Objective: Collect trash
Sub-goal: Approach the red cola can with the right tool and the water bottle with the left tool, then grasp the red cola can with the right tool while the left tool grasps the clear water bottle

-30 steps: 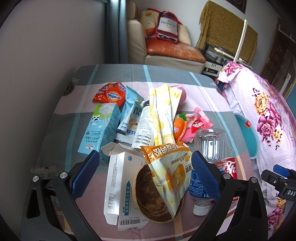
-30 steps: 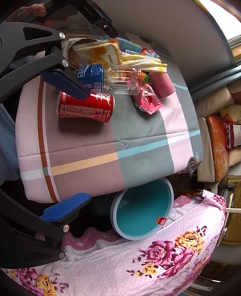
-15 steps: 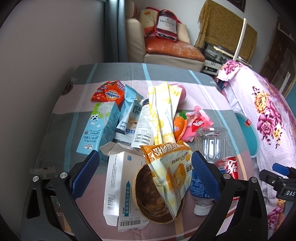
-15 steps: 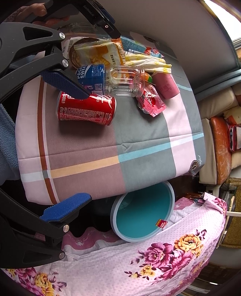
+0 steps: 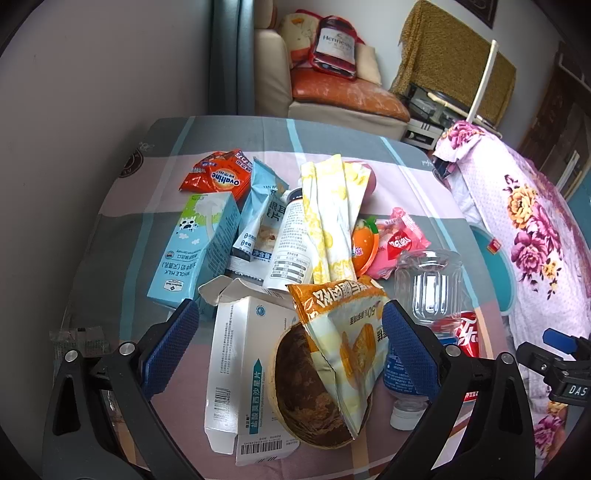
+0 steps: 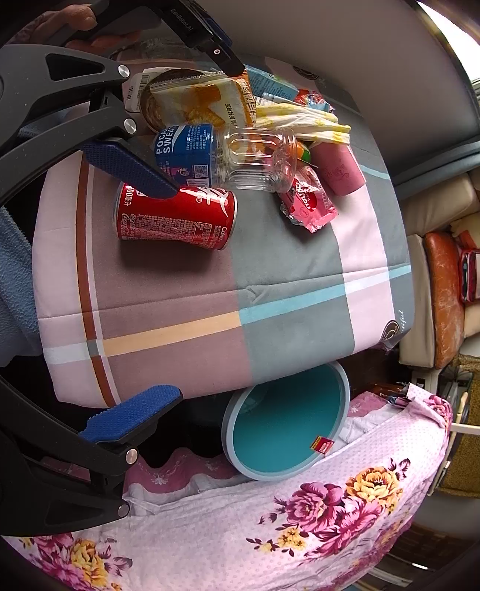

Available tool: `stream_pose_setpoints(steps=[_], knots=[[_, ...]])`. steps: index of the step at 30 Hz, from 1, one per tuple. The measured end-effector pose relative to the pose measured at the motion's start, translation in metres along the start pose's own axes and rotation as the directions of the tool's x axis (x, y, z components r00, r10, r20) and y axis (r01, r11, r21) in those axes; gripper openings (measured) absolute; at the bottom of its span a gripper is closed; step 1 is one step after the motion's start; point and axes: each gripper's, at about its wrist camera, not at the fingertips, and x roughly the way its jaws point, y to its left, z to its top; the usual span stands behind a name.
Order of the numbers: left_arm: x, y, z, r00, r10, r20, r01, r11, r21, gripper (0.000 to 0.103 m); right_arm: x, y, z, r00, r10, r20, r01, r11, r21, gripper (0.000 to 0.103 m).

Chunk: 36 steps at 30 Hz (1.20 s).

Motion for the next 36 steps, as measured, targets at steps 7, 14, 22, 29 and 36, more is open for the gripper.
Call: stream_pose_setpoints(steps=[7, 14, 22, 29, 36], knots=[[0.002, 0.000, -0.002, 1.000, -0.008, -0.006, 0.008, 1.000, -0.004, 0.099, 0.002, 0.002, -0.002, 1.000, -0.004, -0.013, 0.004, 1.000, 0.001, 0.097], [0.006, -0.001, -0.004, 1.000, -0.018, -0.019, 0.018, 1.000, -0.001, 0.099, 0.006, 0.006, -0.001, 1.000, 0.002, -0.029, -0.002, 1.000, 0.000, 0.097], [0.012, 0.000, -0.004, 0.999, -0.029, -0.032, 0.029, 1.000, -0.003, 0.099, 0.015, 0.016, 0.002, 0.997, 0.049, -0.063, -0.049, 0.999, -0.007, 0.097], [0.021, 0.016, -0.001, 0.998, -0.027, -0.048, 0.026, 0.999, -0.023, 0.099, 0.038, 0.024, 0.004, 0.991, 0.078, -0.106, -0.077, 0.997, 0.012, 0.097], [0.023, 0.026, 0.003, 0.998, -0.028, -0.057, 0.026, 0.999, -0.032, 0.099, 0.053, 0.033, 0.005, 0.983, 0.130, -0.126, -0.129, 0.991, 0.016, 0.075]])
